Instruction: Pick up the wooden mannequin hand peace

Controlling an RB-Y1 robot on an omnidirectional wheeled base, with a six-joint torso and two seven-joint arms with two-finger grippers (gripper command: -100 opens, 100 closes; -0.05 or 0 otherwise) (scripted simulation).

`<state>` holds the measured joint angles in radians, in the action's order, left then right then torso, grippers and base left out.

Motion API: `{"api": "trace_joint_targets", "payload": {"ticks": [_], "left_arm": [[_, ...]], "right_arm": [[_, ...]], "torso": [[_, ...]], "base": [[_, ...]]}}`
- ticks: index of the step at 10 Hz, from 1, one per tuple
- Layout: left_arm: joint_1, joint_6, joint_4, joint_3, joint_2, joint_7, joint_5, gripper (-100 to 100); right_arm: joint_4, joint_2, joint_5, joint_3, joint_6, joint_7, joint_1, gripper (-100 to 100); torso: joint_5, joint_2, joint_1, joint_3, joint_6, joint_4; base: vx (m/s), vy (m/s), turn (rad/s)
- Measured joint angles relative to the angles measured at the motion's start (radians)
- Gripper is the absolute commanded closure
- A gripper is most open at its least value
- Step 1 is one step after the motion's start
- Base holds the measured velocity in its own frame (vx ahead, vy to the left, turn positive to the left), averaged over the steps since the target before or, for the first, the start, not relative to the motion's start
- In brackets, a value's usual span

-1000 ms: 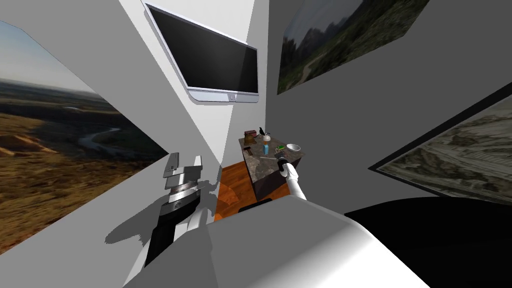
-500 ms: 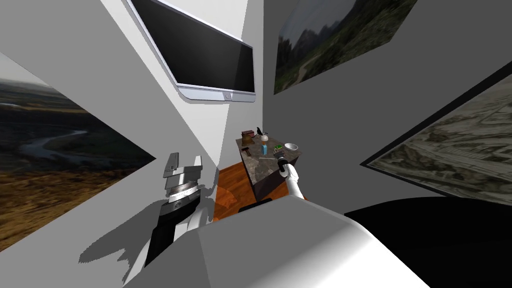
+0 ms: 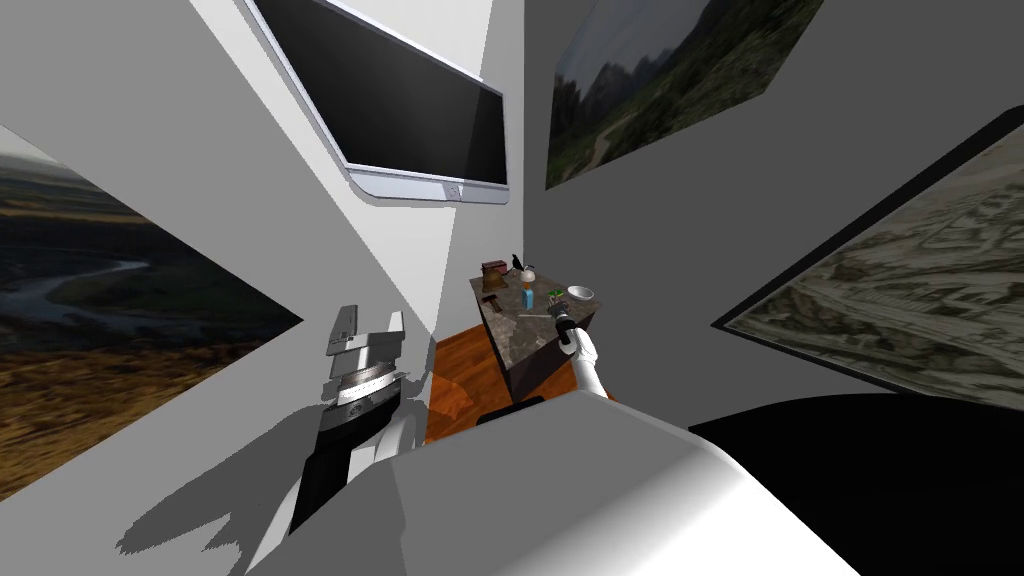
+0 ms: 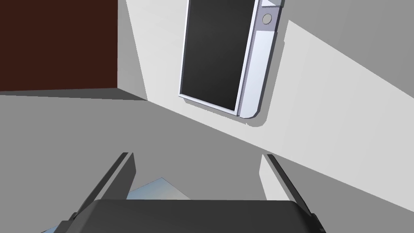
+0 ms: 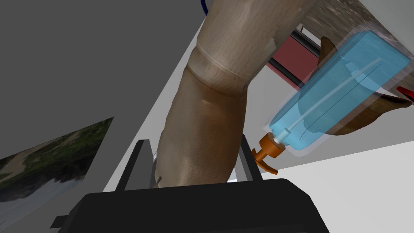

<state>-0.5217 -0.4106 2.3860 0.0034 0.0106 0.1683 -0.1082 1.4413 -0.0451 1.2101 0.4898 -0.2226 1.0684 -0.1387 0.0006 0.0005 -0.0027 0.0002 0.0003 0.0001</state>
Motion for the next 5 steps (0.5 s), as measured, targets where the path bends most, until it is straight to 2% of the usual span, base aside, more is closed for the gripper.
{"api": "trace_joint_targets", "payload": {"ticks": [2, 3, 4, 5], "left_arm": [[0.0, 0.0, 0.0, 0.0, 0.0, 0.0, 0.0, 0], [0.0, 0.0, 0.0, 0.0, 0.0, 0.0, 0.0, 0], [0.0, 0.0, 0.0, 0.0, 0.0, 0.0, 0.0, 0], [0.0, 0.0, 0.0, 0.0, 0.0, 0.0, 0.0, 0]], "right_arm": [[0.0, 0.0, 0.0, 0.001, 0.001, -0.001, 0.0, 100], [0.0, 0.0, -0.001, 0.001, 0.001, -0.001, 0.0, 0], [0.0, 0.0, -0.001, 0.001, 0.001, -0.001, 0.0, 100], [-0.005, 0.015, 0.024, -0.014, 0.025, -0.024, 0.003, 100]], "torso": [[0.0, -0.001, 0.001, 0.0, -0.001, 0.0], [0.001, -0.001, 0.001, 0.0, -0.001, 0.0], [0.001, -0.001, 0.001, 0.0, -0.001, 0.0], [0.0, -0.002, -0.001, -0.001, -0.005, -0.001]], "base": [[0.0, 0.0, 0.0], [0.0, 0.0, 0.0], [-0.004, -0.056, 0.288], [-0.005, -0.066, 0.211]]}}
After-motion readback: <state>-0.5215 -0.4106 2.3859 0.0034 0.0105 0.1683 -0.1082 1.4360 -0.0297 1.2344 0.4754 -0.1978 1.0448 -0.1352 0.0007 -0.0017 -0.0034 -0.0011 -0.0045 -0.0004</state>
